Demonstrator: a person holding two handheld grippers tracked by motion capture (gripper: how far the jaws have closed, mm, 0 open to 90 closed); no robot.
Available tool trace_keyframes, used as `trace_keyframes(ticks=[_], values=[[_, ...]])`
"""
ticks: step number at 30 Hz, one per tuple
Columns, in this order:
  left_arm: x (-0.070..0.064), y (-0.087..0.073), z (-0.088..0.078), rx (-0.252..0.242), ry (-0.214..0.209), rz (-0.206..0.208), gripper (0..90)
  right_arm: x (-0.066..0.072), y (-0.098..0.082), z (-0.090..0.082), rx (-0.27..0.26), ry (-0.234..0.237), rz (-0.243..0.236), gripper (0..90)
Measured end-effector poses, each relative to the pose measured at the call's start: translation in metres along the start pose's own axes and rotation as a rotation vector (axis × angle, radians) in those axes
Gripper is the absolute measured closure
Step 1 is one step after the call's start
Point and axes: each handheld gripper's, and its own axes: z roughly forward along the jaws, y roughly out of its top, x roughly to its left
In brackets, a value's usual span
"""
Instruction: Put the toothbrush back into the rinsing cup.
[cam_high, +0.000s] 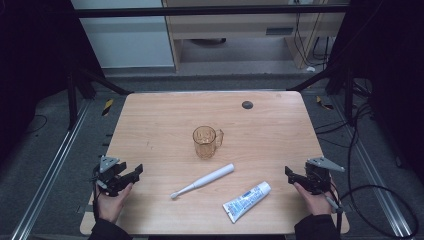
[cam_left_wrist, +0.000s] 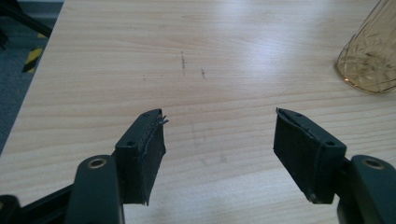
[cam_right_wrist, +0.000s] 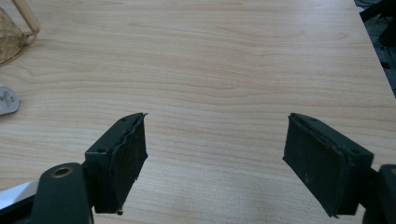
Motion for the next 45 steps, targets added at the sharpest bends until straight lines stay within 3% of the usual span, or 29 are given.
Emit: trace_keyframes(ticks=[4,9,21,24,31,38,45], values=[[-0.005,0.0,-0.005,-0.007,-0.007,-0.003,41.9,0.003,0.001,-0.003,-0.01,0.022,-0.013,21.7],[-0.016,-0.001,-0.009,0.007,-0.052,-0.003,49.3,0.011,0.003,-0.004,0.001,0.078,-0.031,24.9],[-0.045,-0.003,-0.004,0.065,-0.108,0.1,66.3,0.024,0.008,-0.01,-0.033,0.116,-0.077,34.1],[-0.056,-0.005,-0.003,0.075,-0.127,0.127,69.8,0.029,0.011,-0.013,-0.04,0.135,-0.083,41.6],[-0.069,-0.008,0.002,0.111,-0.171,0.161,78.6,0.038,0.014,-0.013,-0.031,0.176,-0.107,54.7],[-0.084,-0.012,0.01,0.167,-0.234,0.195,87.2,0.058,0.018,-0.007,0.009,0.218,-0.149,70.9],[-0.097,-0.015,0.014,0.186,-0.271,0.229,89.6,0.075,0.023,0.001,0.023,0.246,-0.178,83.7]])
